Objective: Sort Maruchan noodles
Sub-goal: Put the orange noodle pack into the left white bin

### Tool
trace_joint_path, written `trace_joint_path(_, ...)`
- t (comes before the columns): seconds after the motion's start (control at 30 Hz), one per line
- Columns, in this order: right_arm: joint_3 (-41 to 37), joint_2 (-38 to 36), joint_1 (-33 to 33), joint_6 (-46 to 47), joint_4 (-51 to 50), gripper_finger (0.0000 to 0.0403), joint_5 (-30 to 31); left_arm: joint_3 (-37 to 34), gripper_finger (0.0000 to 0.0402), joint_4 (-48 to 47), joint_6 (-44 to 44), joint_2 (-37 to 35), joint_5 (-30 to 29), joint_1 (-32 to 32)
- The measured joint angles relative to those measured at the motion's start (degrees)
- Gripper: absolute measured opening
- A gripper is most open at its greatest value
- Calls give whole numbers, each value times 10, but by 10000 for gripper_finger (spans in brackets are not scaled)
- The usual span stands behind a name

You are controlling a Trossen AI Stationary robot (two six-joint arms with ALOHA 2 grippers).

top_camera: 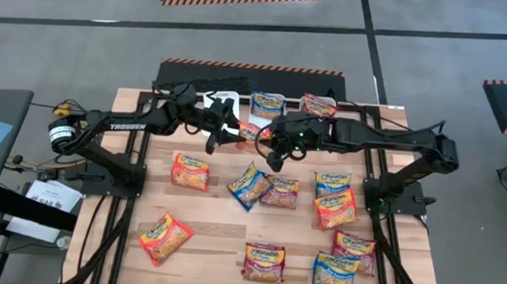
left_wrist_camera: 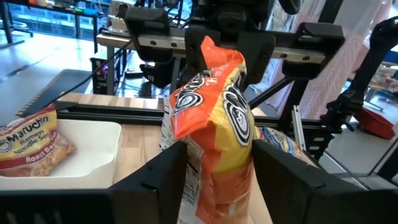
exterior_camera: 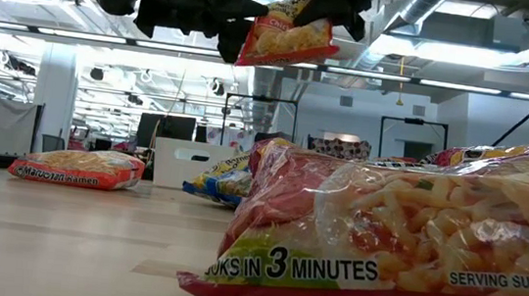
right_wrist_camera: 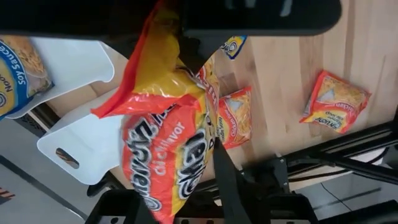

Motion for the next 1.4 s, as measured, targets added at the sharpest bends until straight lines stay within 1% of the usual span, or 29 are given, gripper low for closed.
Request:
trace_joint_path(0.1,0,2,0,0,-1,29,0,0,136,-3,-7,0,-1,0)
trace_joint_path(0.2,0,1,0,0,2,29,0,0,93,-1,-20,0,-1,0)
trace_joint_path(0.33,0,1,0,0,4,29,0,0,32,-2,-16,0,-1,0)
trace_joint_path(0.4,0,1,0,0,3,29,0,0,11,-2,-14,0,-1,0)
trace_joint_path(0.47,0,1,0,-5,3,34,0,0,7,-2,-11,0,-1,0)
trace_joint_path(0.57,0,1,0,-8,3,57,0,0,5,-1,-6,0,-1,0)
trace_joint_path(0.73,0,0,0,-32,1,116,2,0,0,0,-6,0,-4,0)
trace_joint_path(0.87,0,-18,-8,-35,-4,164,2,0,0,1,-6,0,-10,13)
trace_joint_path(1.0,1,-43,-22,-37,-17,199,4,0,0,2,-7,-1,-11,33)
trace_joint_path(1.1,0,-60,-33,-37,-29,214,4,0,0,0,-6,-2,-10,53)
trace_joint_path(1.2,0,-83,-45,-37,-41,219,4,0,0,-1,-5,-6,-10,84)
trace_joint_path(1.3,0,-101,-57,-41,-57,220,4,0,0,-2,-4,-6,-9,127)
trace_joint_path(1.4,0,-117,-66,-62,-68,220,4,0,0,-5,-4,-6,5,180)
